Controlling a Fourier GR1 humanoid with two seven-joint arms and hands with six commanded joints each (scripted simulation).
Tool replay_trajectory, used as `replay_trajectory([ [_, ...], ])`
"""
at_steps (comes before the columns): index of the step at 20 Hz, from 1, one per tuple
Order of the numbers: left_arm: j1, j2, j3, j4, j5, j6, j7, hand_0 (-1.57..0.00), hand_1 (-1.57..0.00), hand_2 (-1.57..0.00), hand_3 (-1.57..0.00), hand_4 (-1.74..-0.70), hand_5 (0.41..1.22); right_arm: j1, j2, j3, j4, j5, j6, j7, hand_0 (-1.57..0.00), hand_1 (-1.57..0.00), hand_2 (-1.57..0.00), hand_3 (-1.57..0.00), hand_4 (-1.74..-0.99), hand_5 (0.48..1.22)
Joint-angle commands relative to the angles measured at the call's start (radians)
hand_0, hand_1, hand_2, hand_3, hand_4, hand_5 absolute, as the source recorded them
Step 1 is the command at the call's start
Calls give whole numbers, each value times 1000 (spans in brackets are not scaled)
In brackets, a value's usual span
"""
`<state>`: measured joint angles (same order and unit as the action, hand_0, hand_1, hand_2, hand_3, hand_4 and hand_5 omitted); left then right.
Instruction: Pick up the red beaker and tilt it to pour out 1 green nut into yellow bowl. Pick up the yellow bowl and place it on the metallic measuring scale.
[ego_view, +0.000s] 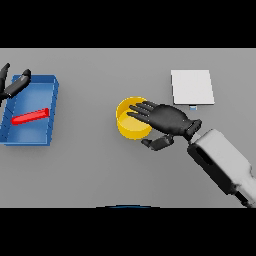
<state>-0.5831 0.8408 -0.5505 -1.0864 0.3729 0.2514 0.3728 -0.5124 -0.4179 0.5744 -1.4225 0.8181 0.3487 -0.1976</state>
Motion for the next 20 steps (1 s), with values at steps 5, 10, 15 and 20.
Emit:
replay_trajectory([
  [5,16,6,4,1,5,-10,-27,1,1,1,1,-722,687,-96,31,87,127,65,55,-6,1,1,1,1,-1224,703],
  [10,15,10,11,3,14,-14,-21,1,1,1,1,-723,688,-173,49,130,230,97,90,-20,1,1,1,1,-1259,714],
  [15,9,11,15,4,13,-12,-27,1,1,1,1,-717,688,-204,88,163,298,115,115,-7,1,1,1,1,-1290,746],
  [20,28,21,19,-22,24,-10,-35,1,1,1,1,-712,689,-209,105,142,314,89,158,20,-110,-97,-86,-96,-1360,842],
])
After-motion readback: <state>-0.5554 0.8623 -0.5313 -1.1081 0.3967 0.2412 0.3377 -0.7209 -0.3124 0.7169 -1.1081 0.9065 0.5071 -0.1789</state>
